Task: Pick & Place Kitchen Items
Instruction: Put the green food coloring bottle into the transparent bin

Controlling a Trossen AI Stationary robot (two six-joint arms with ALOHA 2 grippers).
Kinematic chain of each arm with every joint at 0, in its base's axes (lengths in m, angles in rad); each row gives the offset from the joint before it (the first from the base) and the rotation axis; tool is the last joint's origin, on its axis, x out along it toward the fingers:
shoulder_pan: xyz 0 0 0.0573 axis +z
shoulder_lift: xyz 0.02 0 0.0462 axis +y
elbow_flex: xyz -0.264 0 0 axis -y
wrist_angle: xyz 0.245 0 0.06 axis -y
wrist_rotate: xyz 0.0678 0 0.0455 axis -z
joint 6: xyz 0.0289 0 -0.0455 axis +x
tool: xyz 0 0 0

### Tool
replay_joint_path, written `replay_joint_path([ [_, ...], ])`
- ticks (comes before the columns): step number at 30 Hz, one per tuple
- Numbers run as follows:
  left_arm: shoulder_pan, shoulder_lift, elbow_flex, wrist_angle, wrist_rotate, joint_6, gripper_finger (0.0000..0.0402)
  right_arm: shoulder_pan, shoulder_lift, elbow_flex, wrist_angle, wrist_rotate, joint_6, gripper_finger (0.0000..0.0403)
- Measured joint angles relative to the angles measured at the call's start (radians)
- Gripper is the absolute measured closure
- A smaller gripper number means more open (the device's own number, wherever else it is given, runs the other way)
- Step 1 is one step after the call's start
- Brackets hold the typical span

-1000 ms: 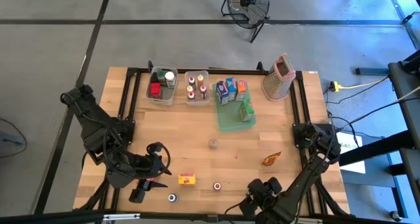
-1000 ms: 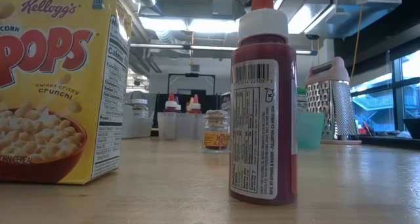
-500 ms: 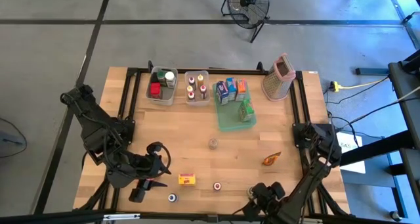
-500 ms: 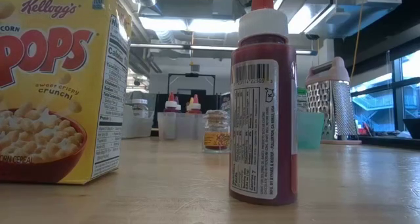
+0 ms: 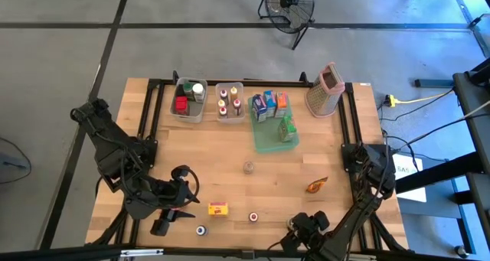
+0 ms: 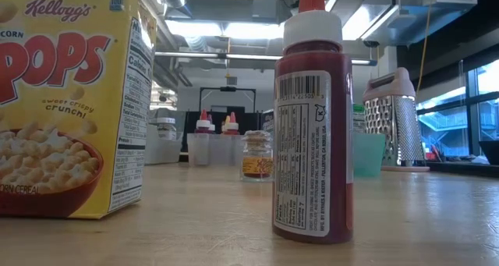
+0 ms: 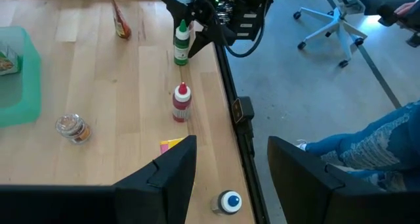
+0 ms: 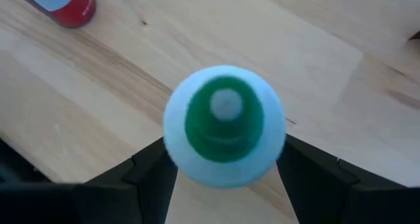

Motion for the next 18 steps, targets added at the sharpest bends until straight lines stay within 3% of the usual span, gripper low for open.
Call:
replay_joint_path([
  [18,0.0,0.0,0.0,0.0,0.0,-0.009,0.0219,-0.019,0.03,0.0,0.034,-0.024,0.01,0.0268],
])
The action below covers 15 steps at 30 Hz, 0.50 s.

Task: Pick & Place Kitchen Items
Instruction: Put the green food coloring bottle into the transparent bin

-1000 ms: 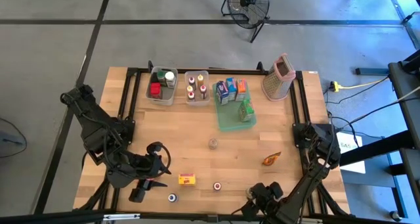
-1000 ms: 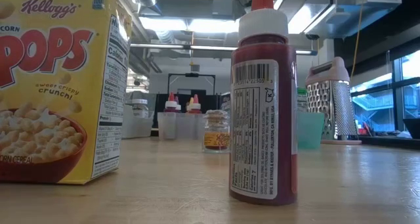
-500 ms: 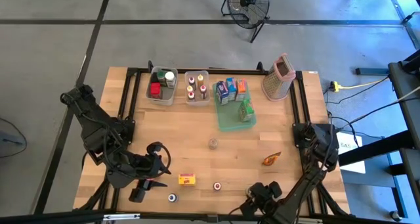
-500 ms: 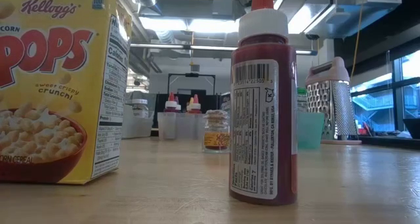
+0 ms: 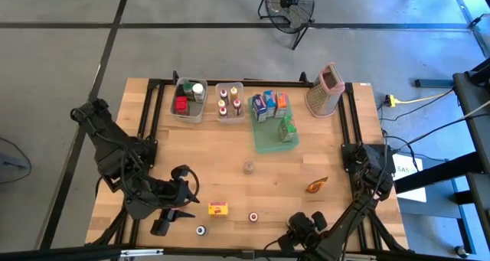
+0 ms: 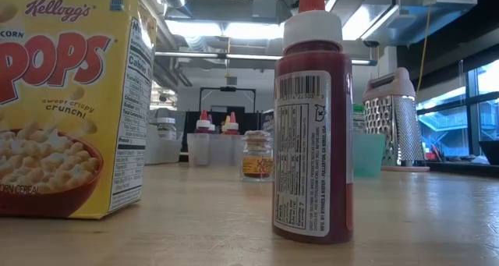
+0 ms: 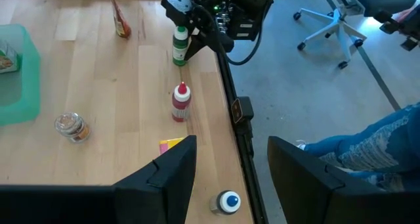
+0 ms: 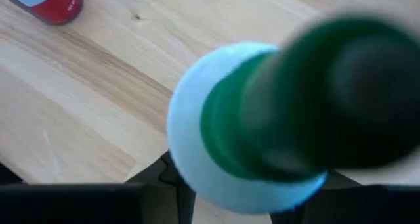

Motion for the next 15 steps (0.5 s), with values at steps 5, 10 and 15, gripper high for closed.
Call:
replay_joint_path([
  [5,0.0,0.0,0.0,0.0,0.0,0.0,0.0219,0.0,-0.001,0.0,0.016,0.0,0.003,0.0273],
  [10,0.0,0.0,0.0,0.0,-0.002,0.0,0.0219,-0.001,-0.019,0.011,0.031,-0.008,-0.001,0.0274],
  [15,0.0,0.0,0.0,0.001,-0.051,-0.002,0.0219,-0.015,-0.038,0.142,-0.061,-0.004,-0.119,0.0274],
])
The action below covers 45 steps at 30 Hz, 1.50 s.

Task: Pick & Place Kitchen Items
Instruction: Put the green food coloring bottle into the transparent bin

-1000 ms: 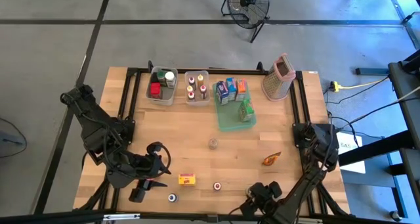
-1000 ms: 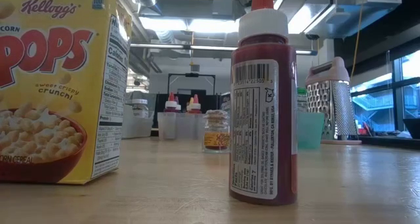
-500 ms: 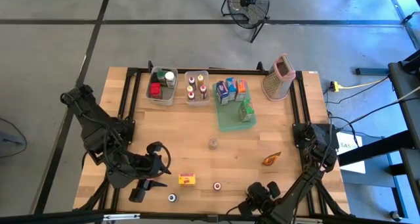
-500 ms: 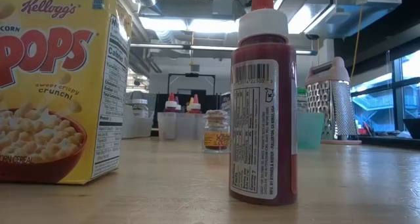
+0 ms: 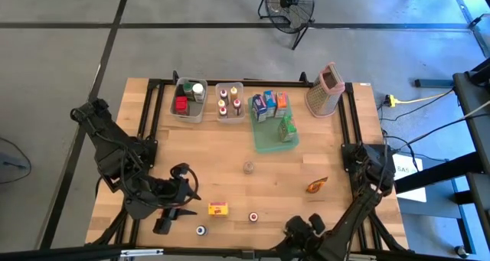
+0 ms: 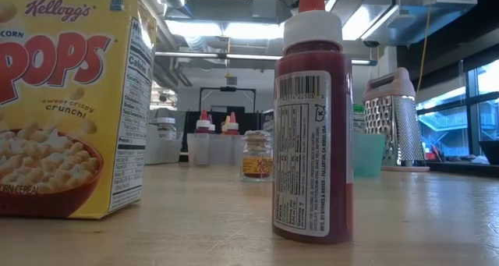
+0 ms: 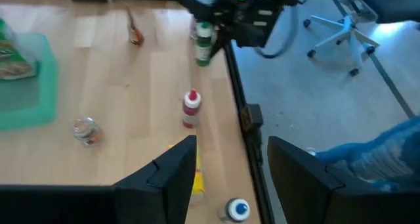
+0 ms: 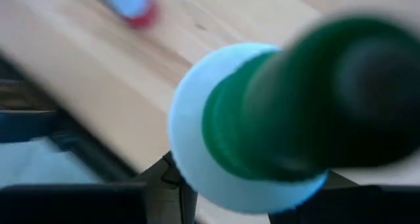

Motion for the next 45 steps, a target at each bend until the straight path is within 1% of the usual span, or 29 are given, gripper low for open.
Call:
replay_joint_path([
  [3,0.0,0.001,0.0,0.008,-0.063,-0.005,0.0219,-0.019,-0.001,0.114,-0.053,0.007,-0.133,0.0275],
  [6,0.0,0.012,0.0,0.034,-0.185,-0.037,0.0219,-0.045,-0.002,0.253,-0.078,0.026,-0.3,0.0275],
  [8,0.0,0.021,0.0,0.084,-0.242,-0.036,0.0219,-0.067,-0.003,0.343,-0.083,0.049,-0.422,0.0275],
  [10,0.004,0.034,0.0,0.138,-0.264,-0.007,0.0219,-0.087,-0.003,0.436,-0.079,0.064,-0.543,0.0275],
  [13,0.011,0.059,-0.001,0.244,-0.256,0.051,0.0219,-0.116,-0.005,0.558,-0.073,0.075,-0.708,0.0275],
  [14,0.011,0.066,-0.001,0.285,-0.254,0.063,0.0219,-0.125,-0.011,0.57,-0.061,0.077,-0.753,0.0275],
  [16,0.011,0.077,-0.001,0.373,-0.255,0.095,0.0219,-0.142,-0.038,0.547,0.001,0.075,-0.831,0.0275],
  [21,0.023,0.113,0.0,0.573,-0.254,0.228,0.0219,-0.183,-0.053,0.566,0.039,0.071,-0.926,0.0275],
  [23,0.037,0.13,0.0,0.616,-0.255,0.252,0.0219,-0.2,-0.053,0.566,0.056,0.061,-0.959,0.0275],
  [29,0.081,0.186,0.0,0.616,-0.244,0.239,0.0219,-0.238,-0.053,0.566,0.095,0.006,-1.029,0.0275],
  [40,0.123,0.199,0.0,0.621,-0.142,0.238,0.0219,-0.241,-0.053,0.566,0.108,0.007,-1.079,0.0275],
  [45,0.139,0.201,0.0,0.63,-0.121,0.238,0.0219,-0.241,-0.053,0.566,0.106,0.008,-1.086,0.0275],
])
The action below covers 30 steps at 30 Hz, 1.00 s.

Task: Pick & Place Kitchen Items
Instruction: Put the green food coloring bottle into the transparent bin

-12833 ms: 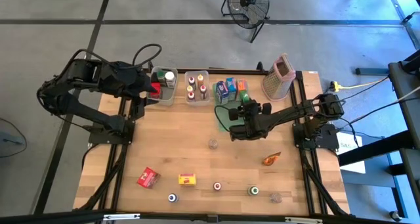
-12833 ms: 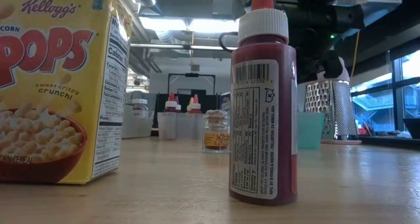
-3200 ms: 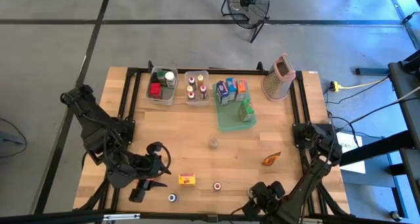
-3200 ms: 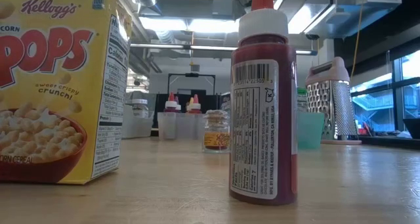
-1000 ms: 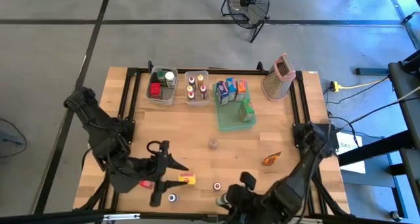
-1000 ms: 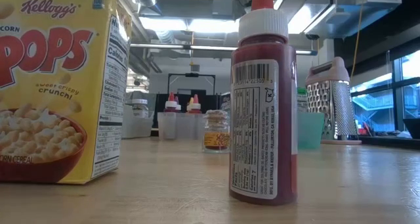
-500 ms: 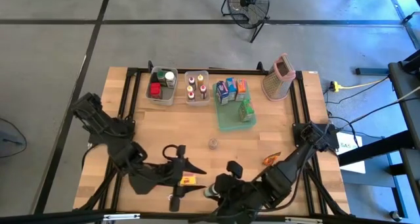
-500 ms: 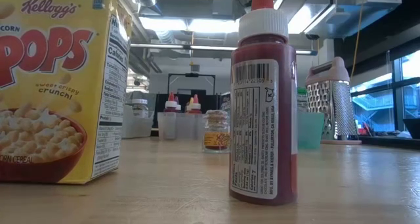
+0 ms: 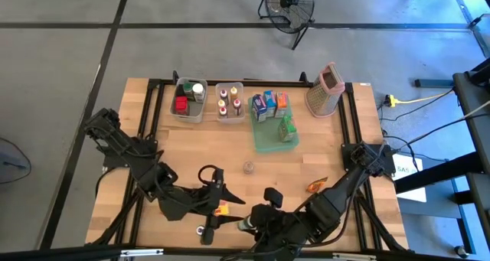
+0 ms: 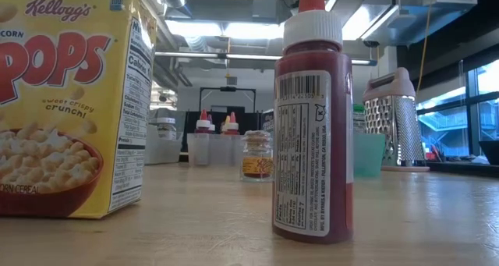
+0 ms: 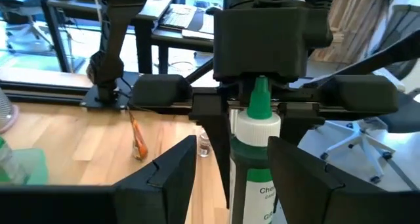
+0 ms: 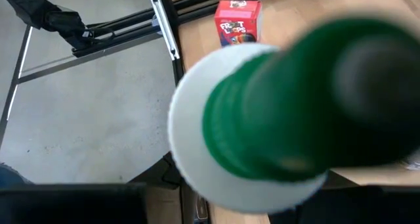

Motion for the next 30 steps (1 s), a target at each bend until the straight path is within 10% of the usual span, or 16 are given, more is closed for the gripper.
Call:
replay_joint_path([
  [30,0.069,0.05,0.002,0.085,0.172,0.0,0.0153,-0.001,0.0,-0.001,-0.013,0.021,-0.004,0.0275],
])
